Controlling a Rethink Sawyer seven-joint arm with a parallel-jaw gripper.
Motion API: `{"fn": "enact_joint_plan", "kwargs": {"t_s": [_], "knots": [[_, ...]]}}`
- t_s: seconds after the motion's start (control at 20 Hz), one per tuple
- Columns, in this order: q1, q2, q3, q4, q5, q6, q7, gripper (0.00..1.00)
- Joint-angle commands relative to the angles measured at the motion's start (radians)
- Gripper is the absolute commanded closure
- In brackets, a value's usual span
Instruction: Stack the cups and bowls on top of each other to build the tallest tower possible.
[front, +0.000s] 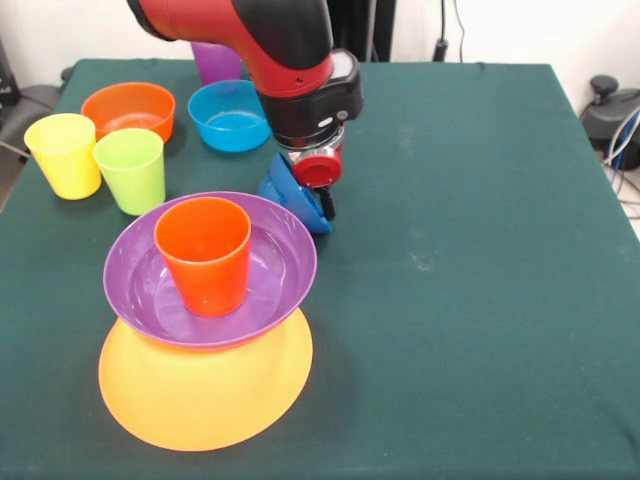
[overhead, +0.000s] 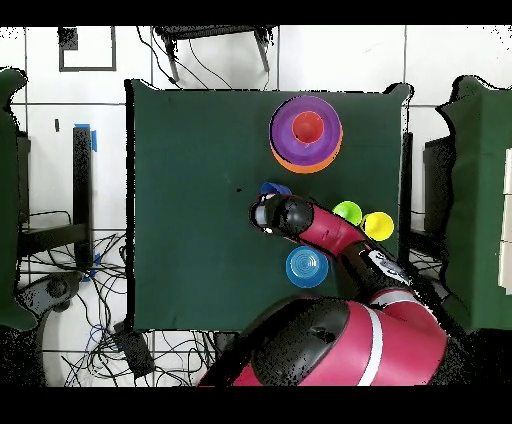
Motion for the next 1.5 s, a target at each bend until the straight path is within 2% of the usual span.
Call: {"fn": "enact_joint_plan", "kwargs": {"t_s": [0.05, 0.5, 0.65, 0.85, 1.5], "knots": [[0.027, 0.050, 0.062, -0.100, -0.062, -0.043, -0.079, 0.00], [0.059, 0.017, 0.016, -0.103, -0.063, 0.006, -0.064, 0.00], [0.071, -0.018, -0.009, -0.089, -0.064, 0.037, -0.057, 0.00], [0.110, -0.080, -0.075, -0.087, -0.067, 0.132, -0.051, 0.00], [0.096, -0.098, -0.078, -0.084, -0.066, 0.155, -0.087, 0.00]]}}
